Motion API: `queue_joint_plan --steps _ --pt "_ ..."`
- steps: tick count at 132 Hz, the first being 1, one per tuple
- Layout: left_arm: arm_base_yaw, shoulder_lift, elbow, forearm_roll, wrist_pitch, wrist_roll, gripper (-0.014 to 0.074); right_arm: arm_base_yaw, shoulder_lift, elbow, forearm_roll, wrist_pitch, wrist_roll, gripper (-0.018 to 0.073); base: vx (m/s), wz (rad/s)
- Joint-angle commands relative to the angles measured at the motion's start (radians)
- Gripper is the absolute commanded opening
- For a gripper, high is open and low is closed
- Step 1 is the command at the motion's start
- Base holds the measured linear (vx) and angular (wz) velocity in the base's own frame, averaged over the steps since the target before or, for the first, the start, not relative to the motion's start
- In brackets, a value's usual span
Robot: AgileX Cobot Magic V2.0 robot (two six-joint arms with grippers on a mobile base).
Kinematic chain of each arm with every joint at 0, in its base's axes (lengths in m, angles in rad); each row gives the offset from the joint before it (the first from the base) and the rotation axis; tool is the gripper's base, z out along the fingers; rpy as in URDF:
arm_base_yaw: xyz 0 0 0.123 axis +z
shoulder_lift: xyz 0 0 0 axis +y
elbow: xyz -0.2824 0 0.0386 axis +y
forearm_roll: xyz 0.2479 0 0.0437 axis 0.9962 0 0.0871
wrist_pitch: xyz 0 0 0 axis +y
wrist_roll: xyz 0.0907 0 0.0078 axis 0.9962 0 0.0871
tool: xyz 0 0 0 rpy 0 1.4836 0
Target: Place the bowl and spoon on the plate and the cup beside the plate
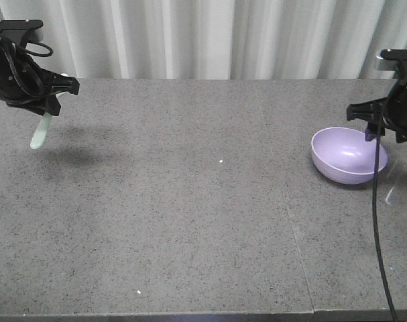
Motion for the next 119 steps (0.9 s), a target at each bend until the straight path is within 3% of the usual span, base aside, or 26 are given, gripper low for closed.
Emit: queue_joint_plan --steps 1,82,96,119 --pt "-0.006 -0.06 -0.027 -0.014 -0.043 0.0 -0.0008 -0.046 -0.007 -0.052 0.021 -0.004 -0.024 0.0393 0.0 0.0" --pt "-0.006 -0.057 -0.027 -0.014 -0.05 0.0 -0.0008 -0.059 0.153 -0.11 0.013 -0.094 -0.061 0.0379 0.0 0.0" --pt "-0.006 -0.057 -0.027 -0.014 -0.049 0.0 -0.0008 -0.059 0.175 -0.142 0.024 -0.092 -0.062 0.0315 0.0 0.0" --pt "-0.006 -0.057 -0.027 -0.014 -0.049 0.0 -0.0008 -0.059 0.189 -0.167 0.048 -0.098 -0.083 0.0116 0.0 0.0"
